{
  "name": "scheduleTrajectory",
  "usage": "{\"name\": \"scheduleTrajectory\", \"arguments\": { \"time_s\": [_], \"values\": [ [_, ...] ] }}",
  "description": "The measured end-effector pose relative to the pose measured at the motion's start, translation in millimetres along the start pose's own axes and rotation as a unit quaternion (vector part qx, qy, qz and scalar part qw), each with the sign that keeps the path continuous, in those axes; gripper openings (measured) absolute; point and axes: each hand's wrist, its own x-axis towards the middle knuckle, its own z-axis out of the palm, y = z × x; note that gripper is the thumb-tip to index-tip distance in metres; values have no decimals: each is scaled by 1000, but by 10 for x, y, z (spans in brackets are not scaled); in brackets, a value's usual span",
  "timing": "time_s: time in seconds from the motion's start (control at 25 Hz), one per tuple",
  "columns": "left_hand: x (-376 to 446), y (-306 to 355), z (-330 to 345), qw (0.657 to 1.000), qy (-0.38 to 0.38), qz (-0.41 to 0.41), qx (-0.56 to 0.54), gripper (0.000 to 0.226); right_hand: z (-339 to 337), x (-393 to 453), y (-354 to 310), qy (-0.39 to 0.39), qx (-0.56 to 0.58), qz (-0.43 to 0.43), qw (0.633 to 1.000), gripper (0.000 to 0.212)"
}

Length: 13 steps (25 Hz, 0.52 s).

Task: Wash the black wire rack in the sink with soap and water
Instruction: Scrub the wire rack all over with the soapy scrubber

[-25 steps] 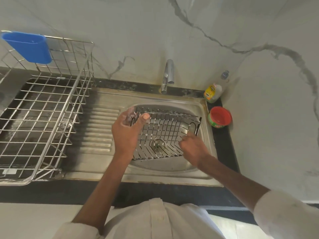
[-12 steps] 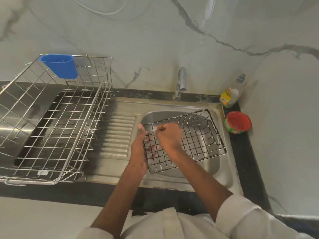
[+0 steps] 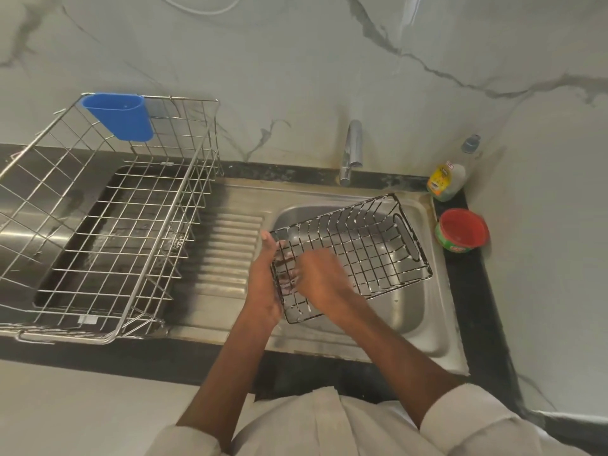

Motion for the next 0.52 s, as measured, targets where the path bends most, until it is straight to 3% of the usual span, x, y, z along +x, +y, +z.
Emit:
{"name": "scheduleTrajectory", "arguments": {
  "time_s": [0.08, 0.12, 0.16, 0.24, 0.28, 0.4, 0.52],
  "values": [
    [-19, 28, 2, 1000, -6, -1, -2, 98, -90, 124, 76, 86, 86, 92, 988, 16],
    [-29, 42, 19, 1000, -3, -7, -3, 98, -134, 165, 97, 135, 183, 133, 965, 18],
    [-48, 62, 50, 1000, 0, -15, -2, 97, -177, 202, 95, 164, 326, 181, 913, 18],
    [-73, 72, 113, 1000, -10, -15, 0, 98, -247, 230, 11, 138, 605, 268, 737, 15],
    [-78, 64, 131, 1000, -15, -14, -4, 99, -264, 238, -48, 124, 669, 290, 673, 15],
    [-96, 85, 170, 1000, 0, -18, 5, 100, -251, 296, -172, 140, 679, 323, 645, 15],
    [-99, 90, 205, 1000, -10, -14, 10, 95, -208, 317, -133, 132, 716, 357, 586, 12]
  ]
}}
